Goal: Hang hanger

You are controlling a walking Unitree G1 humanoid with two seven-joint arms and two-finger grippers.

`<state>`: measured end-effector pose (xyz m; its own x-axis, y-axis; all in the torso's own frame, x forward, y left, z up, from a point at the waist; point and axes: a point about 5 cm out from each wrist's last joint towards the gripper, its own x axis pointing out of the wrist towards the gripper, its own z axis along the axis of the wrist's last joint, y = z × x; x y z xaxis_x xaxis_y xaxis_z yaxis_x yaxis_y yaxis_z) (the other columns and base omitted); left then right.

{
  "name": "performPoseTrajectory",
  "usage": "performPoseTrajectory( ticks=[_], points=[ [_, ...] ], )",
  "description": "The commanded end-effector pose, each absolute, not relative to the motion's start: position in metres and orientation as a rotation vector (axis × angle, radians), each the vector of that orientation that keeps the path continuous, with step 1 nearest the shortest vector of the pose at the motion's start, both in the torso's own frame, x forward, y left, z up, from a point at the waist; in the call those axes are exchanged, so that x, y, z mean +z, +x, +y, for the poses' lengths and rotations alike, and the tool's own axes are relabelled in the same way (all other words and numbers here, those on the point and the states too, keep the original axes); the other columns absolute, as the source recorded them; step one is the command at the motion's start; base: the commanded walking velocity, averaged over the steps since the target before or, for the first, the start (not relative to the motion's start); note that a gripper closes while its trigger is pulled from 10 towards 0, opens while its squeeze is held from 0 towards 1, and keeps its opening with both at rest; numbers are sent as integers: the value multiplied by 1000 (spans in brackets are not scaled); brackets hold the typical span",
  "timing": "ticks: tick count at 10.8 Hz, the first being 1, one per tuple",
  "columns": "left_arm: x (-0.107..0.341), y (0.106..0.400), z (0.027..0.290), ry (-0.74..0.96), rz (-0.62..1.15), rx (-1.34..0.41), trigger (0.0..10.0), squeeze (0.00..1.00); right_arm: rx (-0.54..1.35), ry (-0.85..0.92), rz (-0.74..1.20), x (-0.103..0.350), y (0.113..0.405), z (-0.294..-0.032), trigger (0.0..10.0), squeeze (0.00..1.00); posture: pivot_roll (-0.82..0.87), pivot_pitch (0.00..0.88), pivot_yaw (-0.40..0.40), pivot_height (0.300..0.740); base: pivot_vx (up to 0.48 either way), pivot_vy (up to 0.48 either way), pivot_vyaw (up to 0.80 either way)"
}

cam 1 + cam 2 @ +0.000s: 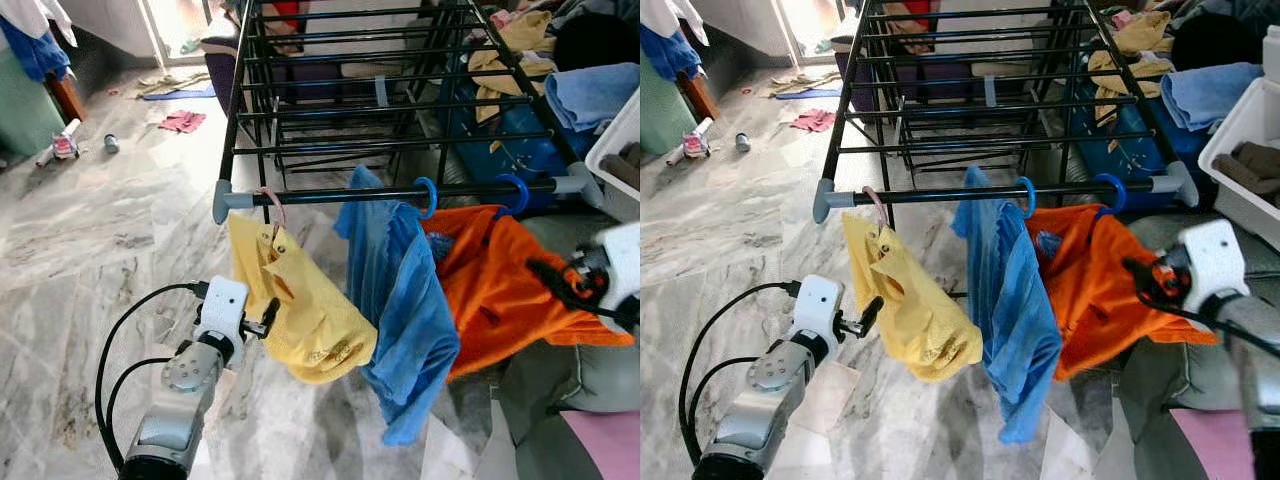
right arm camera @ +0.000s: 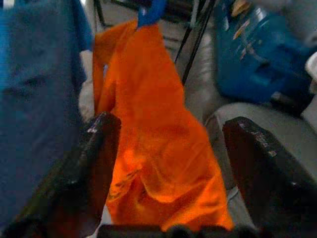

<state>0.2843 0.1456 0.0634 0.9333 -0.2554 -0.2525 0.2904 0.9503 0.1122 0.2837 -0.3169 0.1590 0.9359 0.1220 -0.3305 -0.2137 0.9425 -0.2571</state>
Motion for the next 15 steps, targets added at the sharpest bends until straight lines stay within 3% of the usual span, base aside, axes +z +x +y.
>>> performPoseTrajectory(
  ticks=[1, 3, 4, 5, 6, 7, 12, 15],
  points=[
    [62, 286, 146, 165, 256, -295, 10000, 0, 190, -331, 323, 163, 287, -323, 10000, 1000, -76, 65, 53, 740, 0, 0, 0],
    [62, 286, 146, 165, 259, -295, 10000, 0, 225, -322, 368, 156, 293, -328, 10000, 984, -71, 64, 50, 740, 0, 0, 0],
    [62, 285, 146, 165, 259, -294, 10000, 0, 282, -320, 405, 143, 294, -323, 10000, 0, -68, 65, 50, 740, 0, 0, 0],
    [62, 285, 145, 165, 261, -296, 10000, 0, 274, -300, 412, 135, 298, -321, 10000, 0, -68, 65, 50, 740, 0, 0, 0],
    [62, 285, 145, 165, 263, -300, 10000, 0, 292, -252, 405, 130, 304, -315, 3804, 0, -67, 67, 52, 740, 0, 0, 0],
    [61, 285, 145, 166, 265, -304, 10000, 0, 299, -238, 422, 121, 309, -310, 0, 0, -58, 67, 49, 740, 0, 0, 0],
    [59, 283, 145, 162, 284, -313, 10000, 0, 186, -242, 414, 118, 323, -315, 0, 0, -58, 72, 51, 740, 0, 0, 0],
    [58, 282, 144, 163, 292, -318, 10000, 0, 220, -234, 366, 133, 334, -311, 0, 0, -53, 73, 49, 740, 0, 0, 0]
  ],
)
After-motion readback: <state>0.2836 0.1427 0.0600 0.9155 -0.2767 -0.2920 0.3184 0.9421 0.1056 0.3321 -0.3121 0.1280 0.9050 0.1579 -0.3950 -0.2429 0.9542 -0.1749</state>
